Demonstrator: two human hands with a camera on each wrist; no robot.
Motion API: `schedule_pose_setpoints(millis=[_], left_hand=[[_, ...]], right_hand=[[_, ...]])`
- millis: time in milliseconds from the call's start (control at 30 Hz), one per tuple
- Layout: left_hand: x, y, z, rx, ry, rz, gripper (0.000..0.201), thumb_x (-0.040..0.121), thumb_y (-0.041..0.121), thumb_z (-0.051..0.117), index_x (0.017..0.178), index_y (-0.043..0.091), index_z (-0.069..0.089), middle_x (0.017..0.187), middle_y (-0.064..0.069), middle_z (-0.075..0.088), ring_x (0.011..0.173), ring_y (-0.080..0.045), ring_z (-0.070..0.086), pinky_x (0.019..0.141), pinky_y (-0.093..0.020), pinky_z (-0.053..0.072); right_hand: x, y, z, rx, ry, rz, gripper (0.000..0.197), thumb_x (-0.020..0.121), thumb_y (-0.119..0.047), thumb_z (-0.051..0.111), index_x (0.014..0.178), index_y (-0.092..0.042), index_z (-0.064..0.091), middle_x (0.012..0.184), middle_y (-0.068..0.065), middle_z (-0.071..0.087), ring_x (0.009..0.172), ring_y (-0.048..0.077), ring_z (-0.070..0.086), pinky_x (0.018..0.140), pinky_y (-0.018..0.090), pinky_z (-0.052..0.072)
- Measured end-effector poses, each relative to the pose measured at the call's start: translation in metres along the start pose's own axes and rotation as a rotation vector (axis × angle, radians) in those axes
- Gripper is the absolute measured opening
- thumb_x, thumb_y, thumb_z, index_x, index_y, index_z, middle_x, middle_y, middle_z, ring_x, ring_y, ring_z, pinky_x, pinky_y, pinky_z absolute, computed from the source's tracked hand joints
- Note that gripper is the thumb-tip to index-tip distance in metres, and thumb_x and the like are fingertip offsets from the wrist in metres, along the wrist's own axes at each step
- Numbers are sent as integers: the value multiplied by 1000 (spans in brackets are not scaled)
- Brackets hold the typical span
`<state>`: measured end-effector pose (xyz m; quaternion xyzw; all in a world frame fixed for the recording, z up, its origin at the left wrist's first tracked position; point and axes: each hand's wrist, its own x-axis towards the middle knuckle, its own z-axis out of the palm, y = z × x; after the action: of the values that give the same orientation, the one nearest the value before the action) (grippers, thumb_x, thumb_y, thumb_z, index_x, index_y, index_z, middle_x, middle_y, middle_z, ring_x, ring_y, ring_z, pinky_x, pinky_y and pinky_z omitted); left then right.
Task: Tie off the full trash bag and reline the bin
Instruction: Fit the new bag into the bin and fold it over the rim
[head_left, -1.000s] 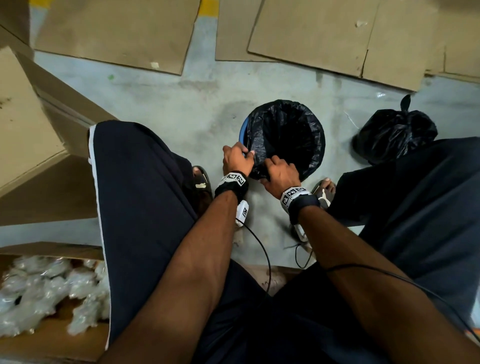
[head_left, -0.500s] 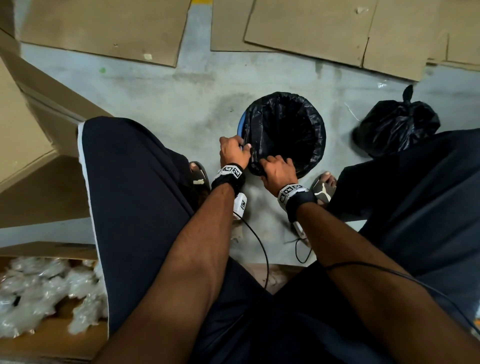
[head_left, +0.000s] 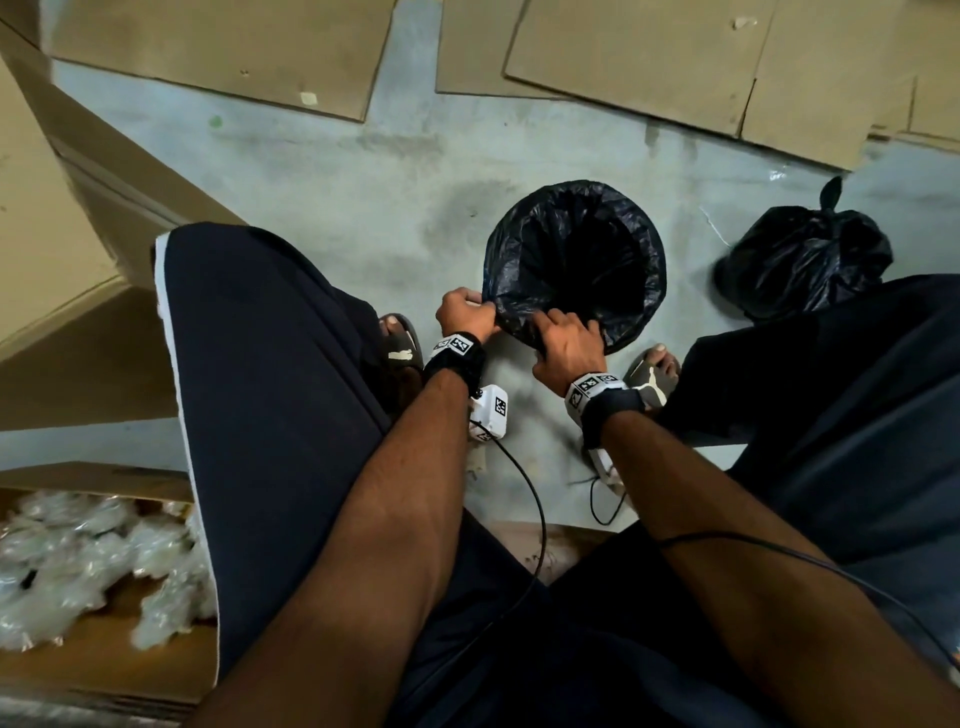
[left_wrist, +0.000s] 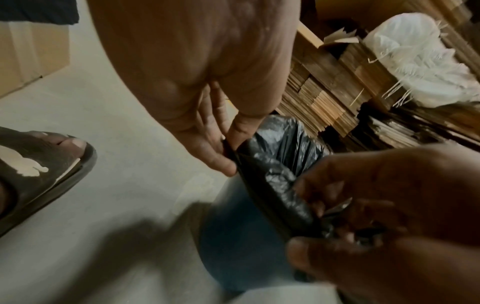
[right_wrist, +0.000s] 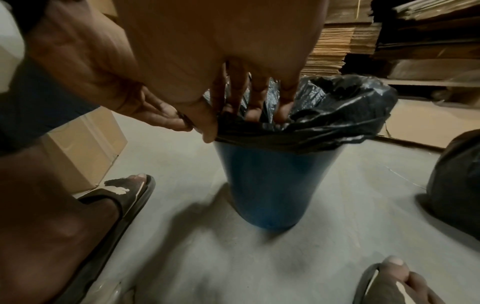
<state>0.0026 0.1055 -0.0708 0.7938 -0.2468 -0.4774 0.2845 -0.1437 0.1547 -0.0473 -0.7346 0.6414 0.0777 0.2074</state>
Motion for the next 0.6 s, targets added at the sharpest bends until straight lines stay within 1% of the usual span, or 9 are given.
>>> schedule_pose_setpoints(millis=[67, 133, 200, 267, 333, 367, 433, 500, 600], left_hand=[[6, -5, 5, 10, -8, 5, 13, 80, -3, 66, 79, 10, 67, 80, -20, 74, 65, -29, 74, 64, -39, 64], [9, -8, 10, 33, 0, -2, 9, 80, 0, 69, 82, 9, 71, 74, -18, 73, 54, -19, 68, 63, -26, 61], [10, -9, 11, 31, 21, -32, 8, 82, 2, 70, 87, 4, 75, 71, -13, 70, 49, -10, 61, 51, -10, 51], [13, -12, 15, 54, 17, -64, 9, 83, 3, 69, 89, 2, 76, 74, -11, 68, 55, -16, 60, 43, -5, 40], [18, -16, 20, 76, 19, -101, 10, 82, 8, 67, 85, 5, 76, 83, -15, 72, 68, -26, 67, 48, -10, 48], [21, -19, 22, 82, 45, -107, 10, 80, 11, 66, 79, 11, 75, 85, -17, 74, 75, -31, 71, 60, -18, 56], [34, -29, 28, 100, 86, -113, 9, 73, 15, 63, 66, 17, 68, 82, -18, 75, 82, -35, 73, 79, -36, 62], [45, -37, 34, 83, 91, -112, 5, 67, 17, 61, 65, 19, 64, 81, -15, 76, 80, -34, 74, 80, -42, 62], [20, -20, 24, 40, 67, -106, 11, 73, 10, 64, 81, 15, 71, 83, -14, 75, 72, -30, 74, 75, -40, 64]], right_hand=[[1, 6, 0, 48, 33, 18, 48, 70, -22, 65, 117, -20, 57, 114, 4, 58, 110, 31, 54, 90, 45, 39], [2, 14, 1, 66, 70, 21, 45, 68, -28, 65, 112, -21, 56, 110, 3, 56, 106, 29, 53, 87, 44, 39], [1, 23, 4, 81, 113, 15, 50, 64, -33, 67, 112, -20, 56, 108, 2, 55, 104, 29, 51, 86, 43, 38], [-1, 28, 7, 133, 154, 19, 53, 60, -32, 66, 112, -21, 56, 109, 1, 53, 105, 27, 46, 89, 42, 36], [-3, 29, 8, 229, 191, 64, 52, 59, -28, 64, 110, -22, 56, 112, 2, 51, 106, 27, 42, 91, 42, 34], [-5, 30, 8, 280, 219, 106, 50, 59, -27, 62, 109, -22, 56, 112, 2, 50, 106, 27, 41, 90, 40, 33], [-8, 32, 5, 400, 297, 232, 46, 60, -24, 58, 106, -21, 57, 112, 4, 50, 105, 27, 40, 85, 35, 28], [-11, 31, -3, 528, 427, 435, 45, 61, -17, 57, 105, -17, 57, 111, 8, 51, 106, 27, 43, 82, 32, 24], [-15, 33, -10, 742, 560, 854, 42, 65, -9, 57, 108, -8, 55, 117, 17, 54, 111, 36, 53, 98, 41, 36]])
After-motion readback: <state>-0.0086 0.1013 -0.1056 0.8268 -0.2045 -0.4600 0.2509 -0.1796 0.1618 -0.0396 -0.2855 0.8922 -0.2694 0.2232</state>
